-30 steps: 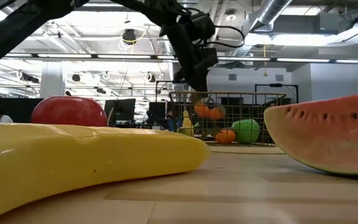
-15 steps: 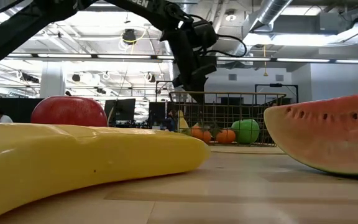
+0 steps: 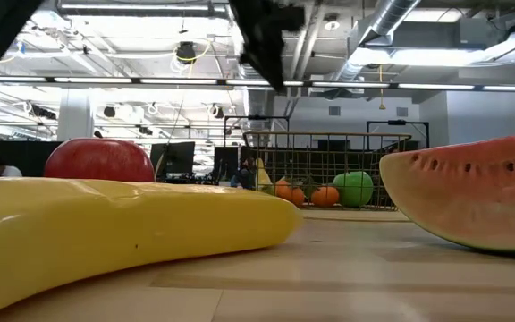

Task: Build produce basket
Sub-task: Put the red apple into the wire basket

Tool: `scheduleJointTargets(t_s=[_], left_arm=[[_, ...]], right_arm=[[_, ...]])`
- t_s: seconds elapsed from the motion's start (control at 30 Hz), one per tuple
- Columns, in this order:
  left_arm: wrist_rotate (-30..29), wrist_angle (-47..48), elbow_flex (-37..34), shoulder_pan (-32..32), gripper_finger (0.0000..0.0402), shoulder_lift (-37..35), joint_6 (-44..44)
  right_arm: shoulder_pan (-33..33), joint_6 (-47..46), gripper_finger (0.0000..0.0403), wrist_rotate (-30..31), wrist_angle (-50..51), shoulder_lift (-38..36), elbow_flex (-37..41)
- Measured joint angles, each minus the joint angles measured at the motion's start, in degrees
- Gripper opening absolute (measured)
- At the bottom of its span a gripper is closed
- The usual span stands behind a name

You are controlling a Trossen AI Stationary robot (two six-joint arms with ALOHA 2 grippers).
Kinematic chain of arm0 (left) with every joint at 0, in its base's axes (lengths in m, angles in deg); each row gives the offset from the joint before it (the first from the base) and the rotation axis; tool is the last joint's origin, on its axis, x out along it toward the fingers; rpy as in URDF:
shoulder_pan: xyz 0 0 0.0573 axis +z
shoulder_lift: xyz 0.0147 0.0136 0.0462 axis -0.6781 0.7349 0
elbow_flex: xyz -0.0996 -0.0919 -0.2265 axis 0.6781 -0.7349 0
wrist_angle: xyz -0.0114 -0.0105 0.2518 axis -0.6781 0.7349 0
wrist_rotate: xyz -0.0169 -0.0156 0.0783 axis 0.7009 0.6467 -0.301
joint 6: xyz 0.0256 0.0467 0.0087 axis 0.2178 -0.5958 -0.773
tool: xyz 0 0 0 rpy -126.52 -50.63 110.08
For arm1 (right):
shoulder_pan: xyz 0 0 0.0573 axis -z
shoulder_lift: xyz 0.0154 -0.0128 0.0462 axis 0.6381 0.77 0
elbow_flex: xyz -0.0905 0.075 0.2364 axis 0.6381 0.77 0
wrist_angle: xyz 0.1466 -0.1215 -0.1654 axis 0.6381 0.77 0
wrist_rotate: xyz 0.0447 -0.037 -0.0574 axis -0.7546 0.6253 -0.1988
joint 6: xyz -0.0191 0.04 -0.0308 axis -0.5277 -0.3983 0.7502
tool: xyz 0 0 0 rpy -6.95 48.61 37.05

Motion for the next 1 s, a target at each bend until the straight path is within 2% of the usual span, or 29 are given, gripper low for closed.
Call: scheduleJointTargets(t_s=[0.17,0.4,0.57,0.7,0.8,1.0], left_arm=[[-6.7,11.3,0.0,-4.9,0.0000,-4.3,6.7],[-13.9,26.4,0.0,-10.6,0.0000,-8.4,21.1],[-15.7,25.7,-3.0,-15.0,0.0000,-12.3,27.0],[-17.3,25.9,-8.7,-16.8,0.0000,-16.1,34.9],[-16.4,26.1,-14.7,-17.3,0.0000,-20.4,41.4],[-8.5,25.6,-30.3,-18.0,0.0002,-27.9,50.9]], right_arm=[[0.0,0.7,0.0085,-0.1,0.1,0.0,0.0],[-1.0,1.2,0.0085,-0.1,0.2,0.0,0.0],[-2.8,1.2,0.0085,-0.1,0.4,0.0,0.0],[-4.0,1.2,0.0085,-0.1,0.4,0.0,0.0],[-4.7,1.2,0.0085,-0.1,0.4,0.0,0.0],[-4.7,1.2,0.0085,-0.1,0.4,0.0,0.0]])
